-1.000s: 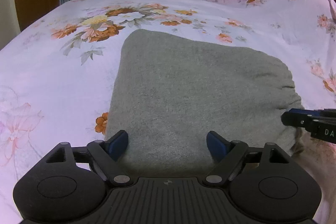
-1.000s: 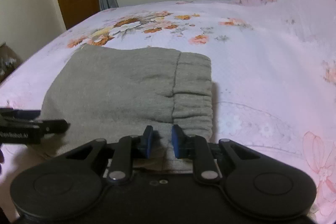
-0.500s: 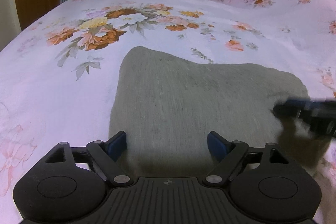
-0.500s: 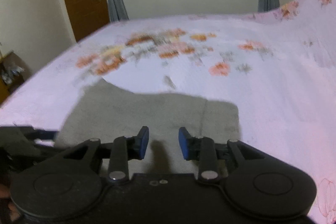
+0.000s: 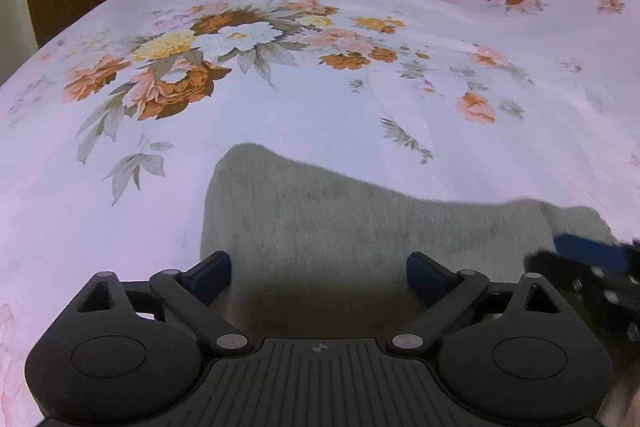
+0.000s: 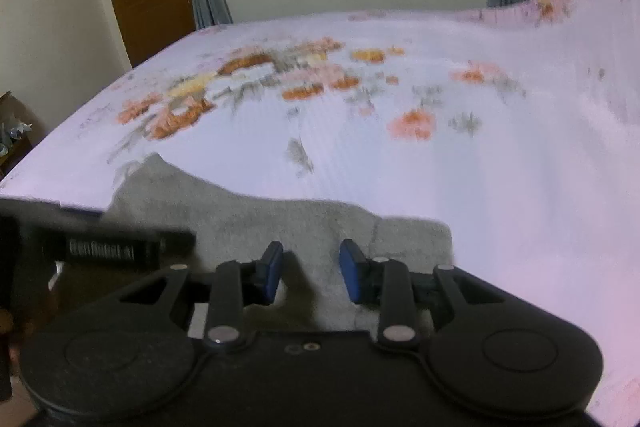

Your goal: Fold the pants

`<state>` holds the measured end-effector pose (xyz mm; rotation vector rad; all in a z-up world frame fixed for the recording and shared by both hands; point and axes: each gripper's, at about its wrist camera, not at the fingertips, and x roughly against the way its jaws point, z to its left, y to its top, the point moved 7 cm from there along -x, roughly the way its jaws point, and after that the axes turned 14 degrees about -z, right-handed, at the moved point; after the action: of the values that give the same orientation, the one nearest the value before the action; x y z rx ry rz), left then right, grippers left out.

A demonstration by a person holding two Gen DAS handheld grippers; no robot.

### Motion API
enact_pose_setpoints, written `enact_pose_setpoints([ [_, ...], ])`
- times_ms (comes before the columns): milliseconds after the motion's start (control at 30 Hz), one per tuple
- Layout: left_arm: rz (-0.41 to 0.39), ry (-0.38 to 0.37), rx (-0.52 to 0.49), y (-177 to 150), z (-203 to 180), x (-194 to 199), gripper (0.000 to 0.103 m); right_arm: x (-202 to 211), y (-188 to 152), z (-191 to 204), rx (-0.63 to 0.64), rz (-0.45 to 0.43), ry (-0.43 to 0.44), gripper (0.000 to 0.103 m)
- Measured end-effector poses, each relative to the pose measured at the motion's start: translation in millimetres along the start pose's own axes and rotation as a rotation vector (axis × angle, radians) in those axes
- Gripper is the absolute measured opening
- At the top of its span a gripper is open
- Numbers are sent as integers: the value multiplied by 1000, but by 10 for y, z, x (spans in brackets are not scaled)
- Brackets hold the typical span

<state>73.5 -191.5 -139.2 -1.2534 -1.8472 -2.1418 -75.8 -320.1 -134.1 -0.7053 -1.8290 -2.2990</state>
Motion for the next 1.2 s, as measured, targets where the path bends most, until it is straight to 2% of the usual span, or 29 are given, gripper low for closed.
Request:
enact_pose_setpoints([
  [200, 2, 25, -6, 49, 1, -132, 96, 70, 138, 54, -6, -37, 6, 32],
  [333, -4, 41, -20, 26, -10, -145, 97, -61, 4, 7, 2, 4, -9, 32],
  [500, -6, 50, -21, -15, -4, -45, 97, -29, 44, 48, 15, 15, -11, 33],
  [667, -9, 37, -6, -130, -13, 170, 97, 176, 47, 82, 10, -4, -2, 33],
  [733, -9, 30, -27, -210, -44, 281, 97, 301, 19, 103, 21, -21, 3, 36],
  [933, -32, 10, -84, -504, -100, 691, 97, 579, -217, 192, 105, -13, 16, 37],
  [1200, -48, 2, -80, -735, -111, 1086, 97, 846, -418, 241, 123, 16, 40, 37],
])
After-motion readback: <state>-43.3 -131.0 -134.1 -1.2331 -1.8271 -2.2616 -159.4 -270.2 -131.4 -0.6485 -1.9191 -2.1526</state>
